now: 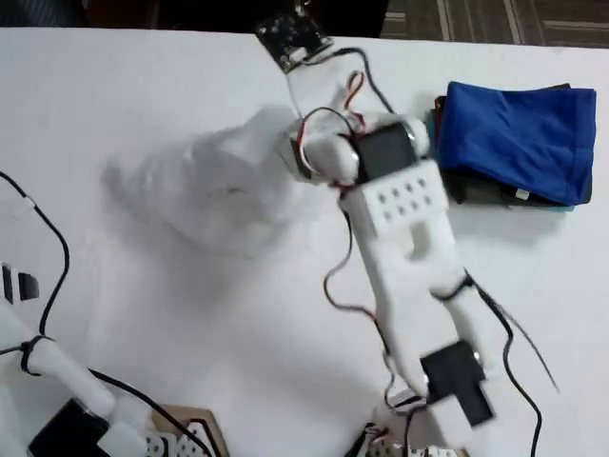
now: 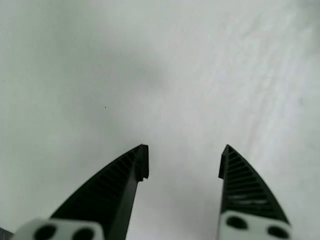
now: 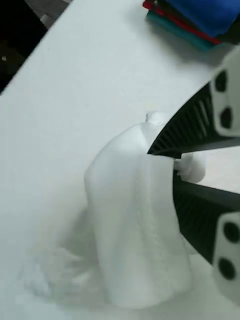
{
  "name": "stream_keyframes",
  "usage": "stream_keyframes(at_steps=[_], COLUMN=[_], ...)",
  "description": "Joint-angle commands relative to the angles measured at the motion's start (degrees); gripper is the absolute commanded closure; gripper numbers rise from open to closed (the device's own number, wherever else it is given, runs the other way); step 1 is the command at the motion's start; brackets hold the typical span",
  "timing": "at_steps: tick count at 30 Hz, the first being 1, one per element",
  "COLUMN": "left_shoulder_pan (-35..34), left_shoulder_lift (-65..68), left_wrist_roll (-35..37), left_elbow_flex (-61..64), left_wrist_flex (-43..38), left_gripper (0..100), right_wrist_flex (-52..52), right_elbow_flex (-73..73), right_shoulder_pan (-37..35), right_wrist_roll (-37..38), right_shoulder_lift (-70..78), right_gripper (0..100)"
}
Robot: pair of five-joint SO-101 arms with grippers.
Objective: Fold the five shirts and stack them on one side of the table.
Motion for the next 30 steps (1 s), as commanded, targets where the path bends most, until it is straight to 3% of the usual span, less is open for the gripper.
stream_keyframes(at_steps=[1, 5, 10, 17, 21, 27, 30], left_shoulder_pan=[1.14, 1.14, 1.58, 1.76, 1.76, 1.76, 1.58], left_shoulder_lift=[-1.23, -1.23, -1.23, -1.23, -1.23, -1.23, -1.23], left_wrist_roll=[0.0, 0.0, 0.0, -0.18, -0.35, -0.35, -0.35], left_elbow_flex=[-0.22, -0.22, -0.13, -0.13, -0.13, 1.45, 2.07], left_wrist_flex=[0.0, 0.0, -0.09, 0.0, 0.0, -0.09, -0.09], left_gripper=[76, 76, 76, 76, 76, 76, 76], right_wrist_flex=[1.71, 0.57, -6.02, -21.41, -24.4, -18.51, -11.47], right_elbow_flex=[-6.15, -8.97, -6.42, -5.27, -5.27, -6.42, -9.23], right_shoulder_pan=[-2.51, -2.33, 4.44, 16.22, 20.79, 22.11, 20.62], right_wrist_roll=[-2.2, -7.74, -13.89, -13.8, -13.63, -8.44, -8.44], right_shoulder_lift=[-7.16, -7.69, 0.04, 19.38, 25.63, 25.01, 20.97], right_gripper=[98.1, 98.1, 98.1, 97.8, 97.0, 72.8, 70.4])
